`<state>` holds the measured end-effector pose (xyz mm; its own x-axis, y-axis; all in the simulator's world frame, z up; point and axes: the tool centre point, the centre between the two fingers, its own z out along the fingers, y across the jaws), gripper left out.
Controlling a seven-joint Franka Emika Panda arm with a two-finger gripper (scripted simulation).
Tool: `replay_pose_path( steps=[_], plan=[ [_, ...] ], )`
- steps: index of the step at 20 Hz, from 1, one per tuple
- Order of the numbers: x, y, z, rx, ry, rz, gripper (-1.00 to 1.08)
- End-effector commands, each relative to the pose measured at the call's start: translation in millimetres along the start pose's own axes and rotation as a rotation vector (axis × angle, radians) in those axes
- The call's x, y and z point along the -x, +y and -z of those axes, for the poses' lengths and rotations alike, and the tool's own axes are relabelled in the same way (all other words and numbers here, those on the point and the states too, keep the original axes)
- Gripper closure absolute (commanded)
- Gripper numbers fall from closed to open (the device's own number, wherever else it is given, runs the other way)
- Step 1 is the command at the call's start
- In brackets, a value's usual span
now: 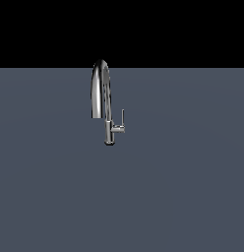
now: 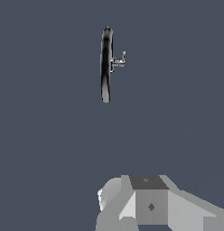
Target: Turn on the faucet by rotating a designated handle.
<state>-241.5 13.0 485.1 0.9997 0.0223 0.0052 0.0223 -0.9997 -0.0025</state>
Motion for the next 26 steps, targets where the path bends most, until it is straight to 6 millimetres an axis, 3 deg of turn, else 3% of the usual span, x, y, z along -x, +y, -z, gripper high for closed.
replay_pose_path(
  steps=[1, 13, 26],
  plan=[
    [0, 0, 0, 0.000, 0.000, 0.000, 1.08],
    [-20, -1, -5, -0.049, -0.047, -0.051, 1.08],
    [-85, 0, -28, -0.211, -0.205, -0.220, 1.08]
  ],
)
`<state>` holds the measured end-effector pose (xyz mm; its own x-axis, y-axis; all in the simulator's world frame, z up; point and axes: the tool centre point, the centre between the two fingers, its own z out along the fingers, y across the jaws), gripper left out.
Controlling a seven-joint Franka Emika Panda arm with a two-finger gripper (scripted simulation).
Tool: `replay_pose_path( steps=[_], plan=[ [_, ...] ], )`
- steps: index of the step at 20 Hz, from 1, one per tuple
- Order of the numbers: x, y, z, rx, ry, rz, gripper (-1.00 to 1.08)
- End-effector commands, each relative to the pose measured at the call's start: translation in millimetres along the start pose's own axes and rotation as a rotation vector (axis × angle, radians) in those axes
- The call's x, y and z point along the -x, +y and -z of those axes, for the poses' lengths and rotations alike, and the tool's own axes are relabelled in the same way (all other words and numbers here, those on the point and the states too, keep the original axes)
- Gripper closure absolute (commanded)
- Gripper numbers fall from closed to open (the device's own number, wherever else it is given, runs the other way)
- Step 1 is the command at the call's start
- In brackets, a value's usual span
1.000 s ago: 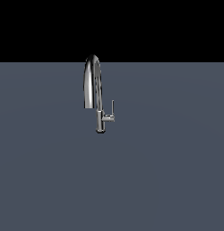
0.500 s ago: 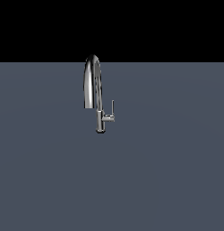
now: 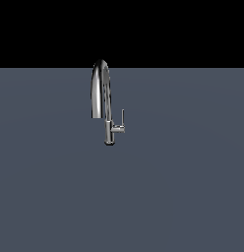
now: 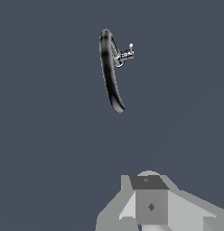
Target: Turn on the faucet by rotating a designated handle.
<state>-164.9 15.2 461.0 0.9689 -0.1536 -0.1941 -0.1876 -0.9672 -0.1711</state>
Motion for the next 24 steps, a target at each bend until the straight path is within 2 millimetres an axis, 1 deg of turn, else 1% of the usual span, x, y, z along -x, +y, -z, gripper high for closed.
replay_pose_path(
  steps=[1, 13, 19, 24],
  plan=[
    [-15, -1, -4, -0.037, -0.036, -0.039, 1.08],
    [-90, 1, -29, -0.224, -0.215, -0.229, 1.08],
    [-126, 5, -48, -0.324, -0.309, -0.328, 1.08],
    [-156, 9, -67, -0.411, -0.392, -0.415, 1.08]
  ],
)
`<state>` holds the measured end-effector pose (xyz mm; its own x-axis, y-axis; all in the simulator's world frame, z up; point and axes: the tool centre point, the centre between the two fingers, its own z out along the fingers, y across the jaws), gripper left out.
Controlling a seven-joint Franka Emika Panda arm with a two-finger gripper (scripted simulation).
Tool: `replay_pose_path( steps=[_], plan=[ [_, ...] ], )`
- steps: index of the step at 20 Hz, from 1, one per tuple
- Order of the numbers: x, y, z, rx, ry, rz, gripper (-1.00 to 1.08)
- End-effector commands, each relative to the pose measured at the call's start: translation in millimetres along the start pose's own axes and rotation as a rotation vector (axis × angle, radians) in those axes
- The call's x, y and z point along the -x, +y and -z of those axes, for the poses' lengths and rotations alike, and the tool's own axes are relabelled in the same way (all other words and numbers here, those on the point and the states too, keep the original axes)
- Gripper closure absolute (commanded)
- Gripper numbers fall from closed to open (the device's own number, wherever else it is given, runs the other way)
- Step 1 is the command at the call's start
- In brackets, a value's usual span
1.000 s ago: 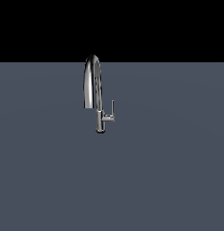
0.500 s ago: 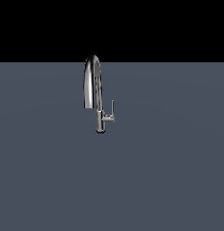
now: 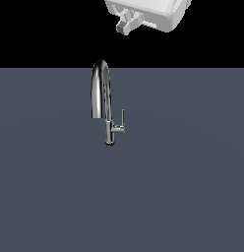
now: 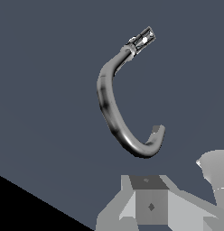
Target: Turn on the faucet by rotating a designated handle.
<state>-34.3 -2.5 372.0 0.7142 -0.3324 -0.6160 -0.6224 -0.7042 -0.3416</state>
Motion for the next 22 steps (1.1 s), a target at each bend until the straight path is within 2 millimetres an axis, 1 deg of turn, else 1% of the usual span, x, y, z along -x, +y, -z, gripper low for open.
replay_pose_path(
  steps=[1, 7, 12, 16, 22],
  plan=[
    [-18, -1, -4, -0.045, -0.043, -0.044, 1.08],
    [-62, -1, -17, -0.159, -0.151, -0.156, 1.08],
    [-100, 2, -33, -0.261, -0.249, -0.257, 1.08],
    [-131, 6, -51, -0.350, -0.335, -0.346, 1.08],
    [-174, 13, -83, -0.484, -0.463, -0.480, 1.08]
  ],
)
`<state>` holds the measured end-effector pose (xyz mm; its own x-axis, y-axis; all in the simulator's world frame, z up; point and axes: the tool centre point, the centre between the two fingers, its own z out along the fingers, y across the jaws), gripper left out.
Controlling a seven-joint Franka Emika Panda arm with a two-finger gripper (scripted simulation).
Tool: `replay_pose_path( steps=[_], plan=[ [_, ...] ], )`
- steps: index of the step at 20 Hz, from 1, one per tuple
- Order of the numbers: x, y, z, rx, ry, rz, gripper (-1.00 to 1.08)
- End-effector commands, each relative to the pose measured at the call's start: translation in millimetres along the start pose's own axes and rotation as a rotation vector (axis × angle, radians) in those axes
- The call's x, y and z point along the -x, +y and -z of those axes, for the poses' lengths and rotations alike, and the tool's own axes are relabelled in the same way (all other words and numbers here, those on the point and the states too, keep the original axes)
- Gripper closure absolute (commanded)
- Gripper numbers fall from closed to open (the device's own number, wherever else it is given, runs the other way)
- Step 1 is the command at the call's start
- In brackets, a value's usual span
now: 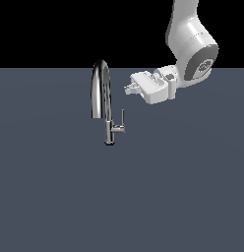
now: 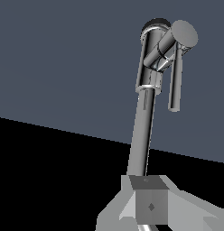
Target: Turn on the faucet by rotating a designated handle.
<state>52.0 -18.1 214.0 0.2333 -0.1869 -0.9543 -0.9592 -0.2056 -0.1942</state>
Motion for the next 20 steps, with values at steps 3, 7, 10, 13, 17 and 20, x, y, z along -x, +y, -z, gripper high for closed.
replay_pose_path(
  steps=[3, 7, 10, 13, 17, 20],
  plan=[
    [-35, -2, -9, -0.091, -0.086, -0.090, 1.08],
    [-58, -1, -18, -0.151, -0.143, -0.151, 1.08],
    [-70, -1, -24, -0.183, -0.174, -0.184, 1.08],
    [-78, 0, -28, -0.205, -0.195, -0.205, 1.08],
    [-83, 0, -31, -0.217, -0.207, -0.217, 1.08],
    [-83, 0, -31, -0.217, -0.207, -0.217, 1.08]
  ],
)
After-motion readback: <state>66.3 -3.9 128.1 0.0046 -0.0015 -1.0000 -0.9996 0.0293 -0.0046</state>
